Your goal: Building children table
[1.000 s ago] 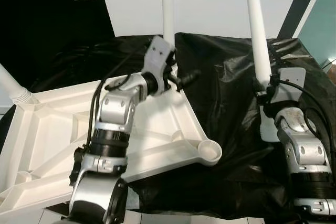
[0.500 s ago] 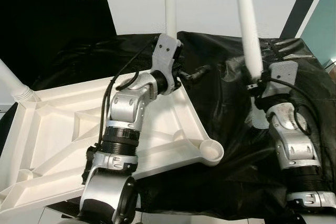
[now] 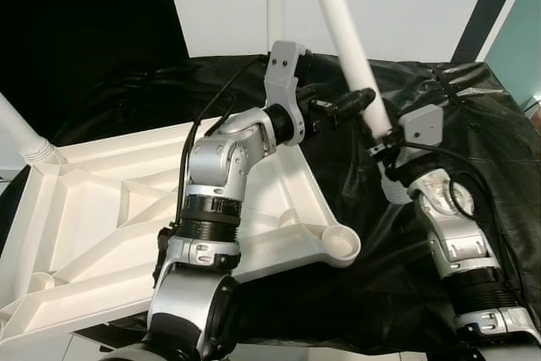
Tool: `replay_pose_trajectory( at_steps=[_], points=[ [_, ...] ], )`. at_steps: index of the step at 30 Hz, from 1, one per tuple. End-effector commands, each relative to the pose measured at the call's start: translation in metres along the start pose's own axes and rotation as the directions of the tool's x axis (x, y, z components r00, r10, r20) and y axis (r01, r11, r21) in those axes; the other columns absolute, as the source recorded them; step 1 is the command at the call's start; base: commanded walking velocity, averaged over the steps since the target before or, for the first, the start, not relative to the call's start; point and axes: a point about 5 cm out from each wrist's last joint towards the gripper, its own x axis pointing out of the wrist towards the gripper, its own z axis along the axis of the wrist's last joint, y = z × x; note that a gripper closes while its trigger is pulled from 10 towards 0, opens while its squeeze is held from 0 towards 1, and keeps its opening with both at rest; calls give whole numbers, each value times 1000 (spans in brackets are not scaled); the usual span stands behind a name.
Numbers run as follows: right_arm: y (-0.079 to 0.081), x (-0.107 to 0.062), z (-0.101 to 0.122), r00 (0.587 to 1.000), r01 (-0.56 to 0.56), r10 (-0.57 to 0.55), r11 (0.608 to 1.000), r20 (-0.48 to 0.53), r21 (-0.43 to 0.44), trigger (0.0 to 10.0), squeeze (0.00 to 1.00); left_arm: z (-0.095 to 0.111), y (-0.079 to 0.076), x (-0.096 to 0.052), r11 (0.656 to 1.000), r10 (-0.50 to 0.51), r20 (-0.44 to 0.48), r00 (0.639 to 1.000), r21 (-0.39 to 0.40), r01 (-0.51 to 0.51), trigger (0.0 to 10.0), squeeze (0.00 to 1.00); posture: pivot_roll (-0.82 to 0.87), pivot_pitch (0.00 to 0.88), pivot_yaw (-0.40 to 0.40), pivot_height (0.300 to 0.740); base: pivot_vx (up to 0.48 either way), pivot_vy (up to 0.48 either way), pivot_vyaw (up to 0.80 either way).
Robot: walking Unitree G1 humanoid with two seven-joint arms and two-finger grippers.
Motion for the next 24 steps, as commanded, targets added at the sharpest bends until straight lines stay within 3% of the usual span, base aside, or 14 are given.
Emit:
replay_pose_trajectory(
  at_steps=[1,6,15,16,17,18,24],
  points=[
    [5,5,6,999,-33,33,999,40,-21,10000,0,1,-1,4,1000,2,3,1000,-2,-2,10000,0,-66,0,47,740,0,0,0],
    [10,5,8,997,-55,56,998,57,-26,10000,0,1,-1,7,1000,9,0,1000,-2,-9,10000,0,-67,0,51,740,0,0,0],
    [18,4,9,994,-78,79,997,76,-19,10000,0,7,-4,19,995,47,31,998,-85,-45,10000,0,-71,0,55,740,0,0,0],
    [19,4,9,994,-78,80,997,77,-20,10000,0,9,-4,20,993,52,43,998,-105,-47,8510,0,-72,0,56,740,0,0,0],
    [19,4,9,994,-78,80,997,77,-20,10000,0,9,-4,20,993,52,43,998,-105,-47,8510,0,-72,0,56,740,0,0,0],
    [19,4,9,994,-80,81,997,77,-23,10000,0,10,-4,21,991,52,54,997,-127,-45,0,0,-73,0,56,740,0,0,0],
    [19,5,8,994,-79,81,996,78,-36,10000,0,13,-4,21,983,53,86,995,-180,-37,0,0,-70,0,51,740,0,0,0]
  ],
)
